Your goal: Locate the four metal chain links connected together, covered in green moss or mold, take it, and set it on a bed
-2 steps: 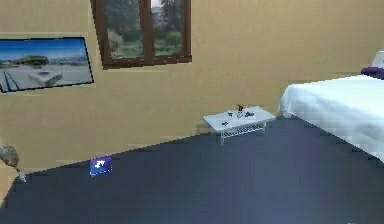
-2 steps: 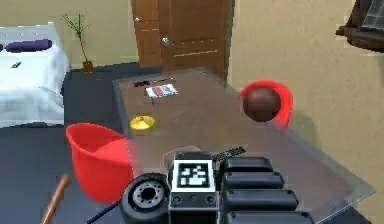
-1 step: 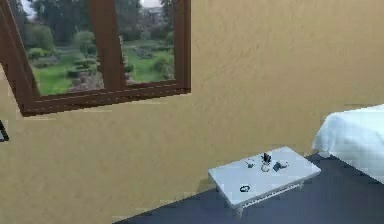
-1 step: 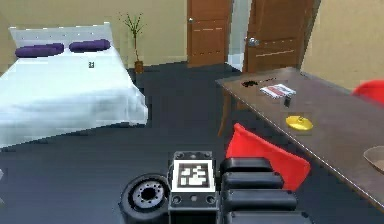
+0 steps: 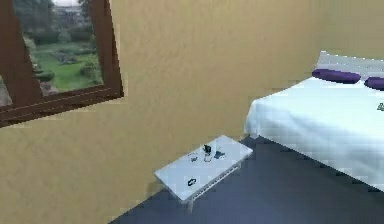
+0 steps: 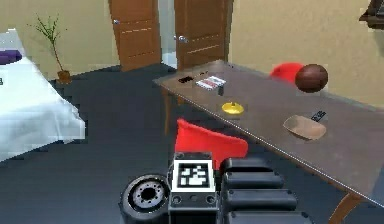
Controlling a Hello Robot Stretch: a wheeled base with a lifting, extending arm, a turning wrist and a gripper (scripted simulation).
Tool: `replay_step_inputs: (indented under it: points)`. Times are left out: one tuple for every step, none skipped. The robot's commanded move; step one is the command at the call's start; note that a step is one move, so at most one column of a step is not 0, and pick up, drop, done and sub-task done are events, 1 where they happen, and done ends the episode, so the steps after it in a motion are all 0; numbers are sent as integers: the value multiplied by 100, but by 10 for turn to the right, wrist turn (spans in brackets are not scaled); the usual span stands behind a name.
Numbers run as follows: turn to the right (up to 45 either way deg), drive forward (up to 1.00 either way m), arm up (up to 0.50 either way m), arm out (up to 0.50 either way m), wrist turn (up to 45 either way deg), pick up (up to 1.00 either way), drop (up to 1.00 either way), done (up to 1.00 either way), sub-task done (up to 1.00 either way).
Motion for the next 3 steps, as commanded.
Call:
replay_step_inputs:
  points:
    - [0,15,0,0,0,0,0,0,0]
    - [450,0,0,0,0,0,0,0,0]
    - [0,60,0,0,0,0,0,0,0]
